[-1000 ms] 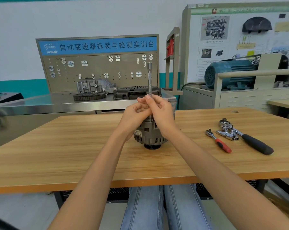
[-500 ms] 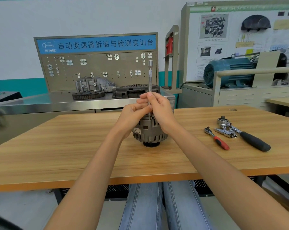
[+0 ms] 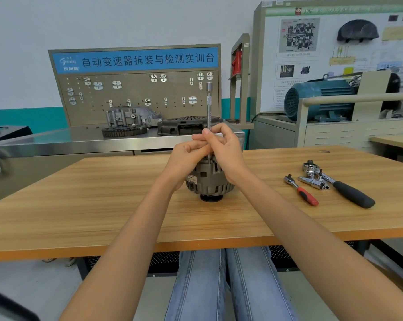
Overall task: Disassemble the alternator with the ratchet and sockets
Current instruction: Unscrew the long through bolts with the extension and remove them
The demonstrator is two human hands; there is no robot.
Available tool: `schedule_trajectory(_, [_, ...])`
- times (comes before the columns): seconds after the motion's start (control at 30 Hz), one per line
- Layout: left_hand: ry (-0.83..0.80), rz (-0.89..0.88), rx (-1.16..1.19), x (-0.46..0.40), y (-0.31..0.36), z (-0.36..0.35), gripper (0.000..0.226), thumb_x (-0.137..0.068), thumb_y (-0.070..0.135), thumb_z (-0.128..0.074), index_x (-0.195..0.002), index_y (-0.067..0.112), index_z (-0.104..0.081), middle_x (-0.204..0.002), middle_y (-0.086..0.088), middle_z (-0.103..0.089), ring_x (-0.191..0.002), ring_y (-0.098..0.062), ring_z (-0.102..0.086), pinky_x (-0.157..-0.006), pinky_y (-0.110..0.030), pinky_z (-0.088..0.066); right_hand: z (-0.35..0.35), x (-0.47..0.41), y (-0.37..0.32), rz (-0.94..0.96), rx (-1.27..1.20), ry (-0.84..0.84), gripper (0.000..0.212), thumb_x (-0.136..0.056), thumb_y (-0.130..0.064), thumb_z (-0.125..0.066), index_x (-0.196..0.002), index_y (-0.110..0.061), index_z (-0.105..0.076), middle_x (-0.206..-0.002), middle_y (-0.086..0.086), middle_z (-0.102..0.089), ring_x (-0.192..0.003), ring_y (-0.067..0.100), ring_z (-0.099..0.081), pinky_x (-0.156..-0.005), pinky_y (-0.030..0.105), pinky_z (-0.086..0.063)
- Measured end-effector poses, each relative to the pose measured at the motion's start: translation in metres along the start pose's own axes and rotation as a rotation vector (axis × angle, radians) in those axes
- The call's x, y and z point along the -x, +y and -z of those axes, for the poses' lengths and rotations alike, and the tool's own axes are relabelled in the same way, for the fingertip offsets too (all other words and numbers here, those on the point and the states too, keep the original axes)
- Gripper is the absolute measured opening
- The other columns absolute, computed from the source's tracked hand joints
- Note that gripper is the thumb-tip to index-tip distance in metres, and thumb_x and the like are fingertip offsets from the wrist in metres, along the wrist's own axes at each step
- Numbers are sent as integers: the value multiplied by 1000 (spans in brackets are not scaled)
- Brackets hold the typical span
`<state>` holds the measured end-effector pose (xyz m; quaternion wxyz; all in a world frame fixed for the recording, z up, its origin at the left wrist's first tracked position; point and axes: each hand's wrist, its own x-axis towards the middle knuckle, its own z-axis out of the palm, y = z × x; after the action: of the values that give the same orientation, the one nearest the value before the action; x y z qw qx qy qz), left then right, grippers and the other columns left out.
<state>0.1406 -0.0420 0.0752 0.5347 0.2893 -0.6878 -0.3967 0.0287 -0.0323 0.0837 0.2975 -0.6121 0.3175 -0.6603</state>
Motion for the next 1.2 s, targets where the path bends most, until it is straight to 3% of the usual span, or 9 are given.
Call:
schedule_trajectory(0.2, [2, -4, 7, 0, 0, -1, 12, -90, 23, -64, -92, 24, -76, -90, 4, -76, -91, -7, -70, -70, -13, -52, 0, 1, 0, 1, -11, 1, 12, -96, -20, -53, -84, -16, -51, -86, -1, -72, -83, 9, -69, -79, 19, -53])
schedule_trajectory(0.47, [4, 2, -19, -1, -2, 2, 15, -91, 26, -63, -87, 30, -77, -91, 4, -76, -90, -7, -70, -69, -15, -52, 2, 1, -1, -16, -18, -15, 12, -95, -21, -54, -84, -16, -53, -88, -2, -73, -89, 11, -69, -82, 21, -52])
schedule_trajectory(0.63, [-39, 24, 15, -2, -3, 6, 16, -94, 19, -59, -96, 22, -75, -92, 0, -76, -88, -11, -71, -66, -20, -55, 5, -1, -4, -18, 14, -54, 11, -95, -21, -54, -91, -11, -55, -90, -1, -72, -89, 10, -69, -85, 26, -53])
schedule_trajectory(0.83, [2, -1, 8, -5, -6, 6, 11, -89, 12, -65, -94, 17, -73, -87, 4, -76, -86, -6, -70, -70, -16, -53, 7, -3, -2, 11, 42, -86, 12, -97, -19, -49, -90, -16, -58, -88, -7, -70, -79, -1, -67, -71, 13, -52])
schedule_trajectory(1.07, [110, -28, -116, -9, -7, -2, 9, -82, 19, -73, -77, 19, -67, -67, 9, -67, -68, -5, -62, -60, -16, -47, 9, -5, 1, 51, 105, -98, 26, -101, -16, -40, -92, -15, -65, -98, -6, -68, -94, -1, -61, -79, 8, -47])
schedule_trajectory(1.2, [119, -23, -158, -9, -5, -3, 10, -83, 23, -72, -77, 21, -64, -64, 12, -65, -65, 0, -60, -56, -12, -44, 10, -6, 4, 55, 102, -100, 28, -101, -16, -38, -94, -12, -64, -99, -4, -69, -100, 6, -62, -85, 13, -48])
